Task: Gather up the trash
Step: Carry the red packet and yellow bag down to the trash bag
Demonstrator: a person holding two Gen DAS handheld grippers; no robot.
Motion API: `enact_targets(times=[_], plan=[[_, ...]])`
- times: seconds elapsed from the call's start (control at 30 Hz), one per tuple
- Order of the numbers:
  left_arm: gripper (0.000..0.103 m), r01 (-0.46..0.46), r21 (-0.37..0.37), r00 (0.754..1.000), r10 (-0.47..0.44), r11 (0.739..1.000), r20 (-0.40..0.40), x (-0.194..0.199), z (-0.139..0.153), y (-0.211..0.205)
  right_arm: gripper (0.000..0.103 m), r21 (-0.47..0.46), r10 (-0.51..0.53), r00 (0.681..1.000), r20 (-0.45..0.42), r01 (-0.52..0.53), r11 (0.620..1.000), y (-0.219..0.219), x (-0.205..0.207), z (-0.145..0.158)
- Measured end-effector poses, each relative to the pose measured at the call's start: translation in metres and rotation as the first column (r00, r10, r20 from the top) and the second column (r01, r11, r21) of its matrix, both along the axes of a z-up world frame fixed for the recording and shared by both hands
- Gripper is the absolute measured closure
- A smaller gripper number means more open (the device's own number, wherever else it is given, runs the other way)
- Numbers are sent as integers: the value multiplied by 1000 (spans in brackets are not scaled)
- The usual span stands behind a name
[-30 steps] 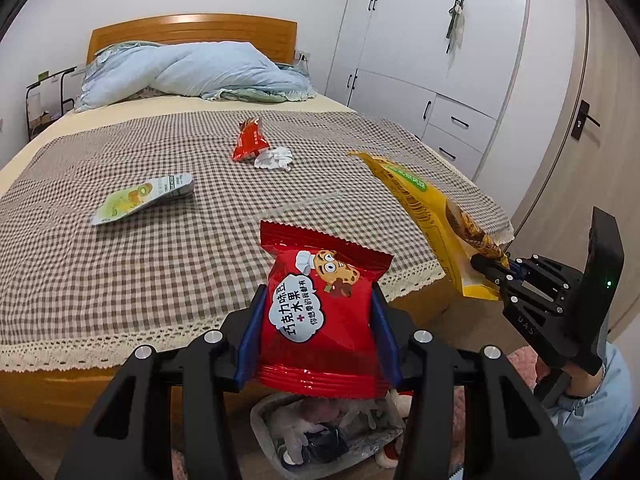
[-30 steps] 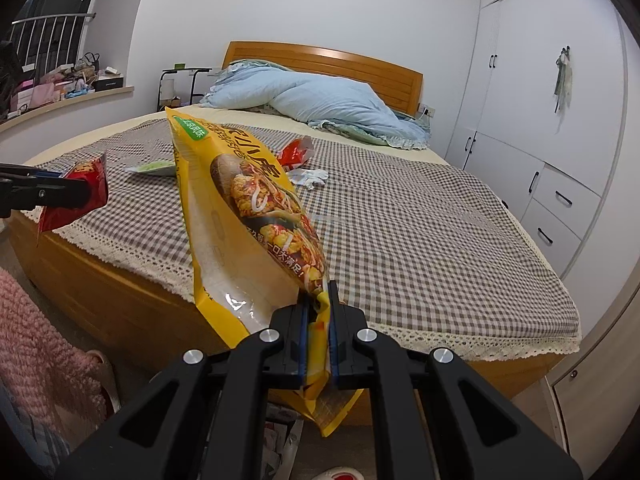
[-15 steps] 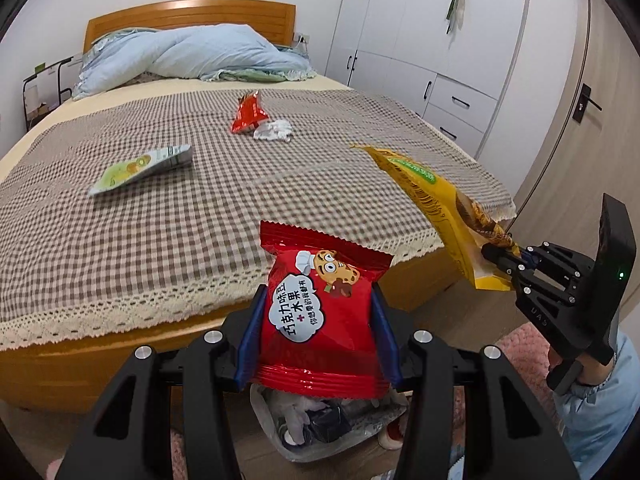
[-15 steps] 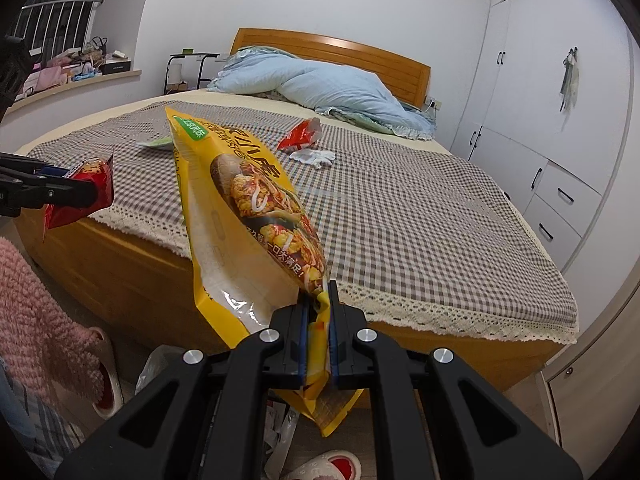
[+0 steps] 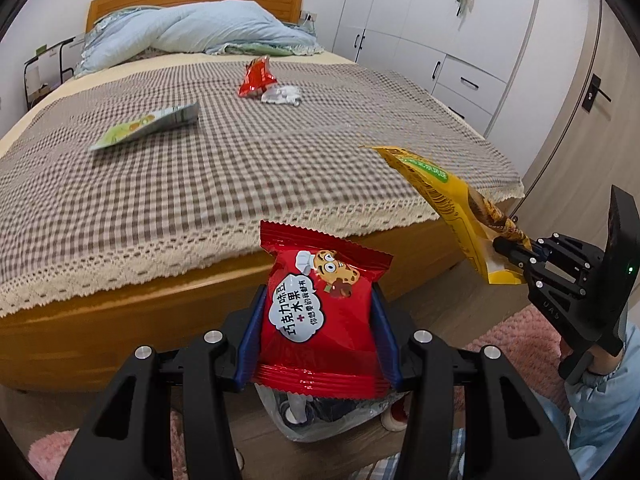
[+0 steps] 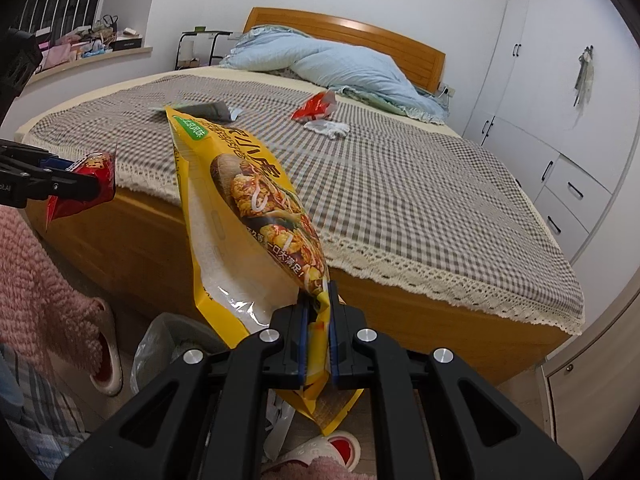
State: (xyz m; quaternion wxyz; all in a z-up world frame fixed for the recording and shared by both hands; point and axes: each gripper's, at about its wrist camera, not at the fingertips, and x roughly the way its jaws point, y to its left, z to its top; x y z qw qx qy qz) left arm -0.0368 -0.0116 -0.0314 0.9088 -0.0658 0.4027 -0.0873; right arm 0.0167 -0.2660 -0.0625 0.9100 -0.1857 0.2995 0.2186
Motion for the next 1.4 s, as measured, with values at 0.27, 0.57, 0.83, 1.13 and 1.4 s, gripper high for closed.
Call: enact_targets(times=[0.27, 0.57, 0.83, 1.13, 1.4], plan=[[57, -5, -3, 999, 5, 1000, -52, -1, -23, 1, 95, -38, 22, 999, -42, -23, 999, 0, 0, -17], [57, -7, -5, 993, 6, 1000, -121, 3, -53, 0, 95, -72, 49, 995, -83, -55, 996, 5, 1, -35], [57, -10, -8, 984, 8, 1000, -176, 11, -78, 2, 95, -107, 68, 989, -132, -82, 991, 7, 4, -57], [57, 4, -11, 968, -7, 1000, -249, 21, -114, 2, 95, -145, 114, 977, -179, -141, 979, 13, 13, -82], [57, 44, -25, 951, -50, 999, -305, 30, -143, -1, 95, -190, 194, 959, -205, -233, 954, 14, 3, -97]])
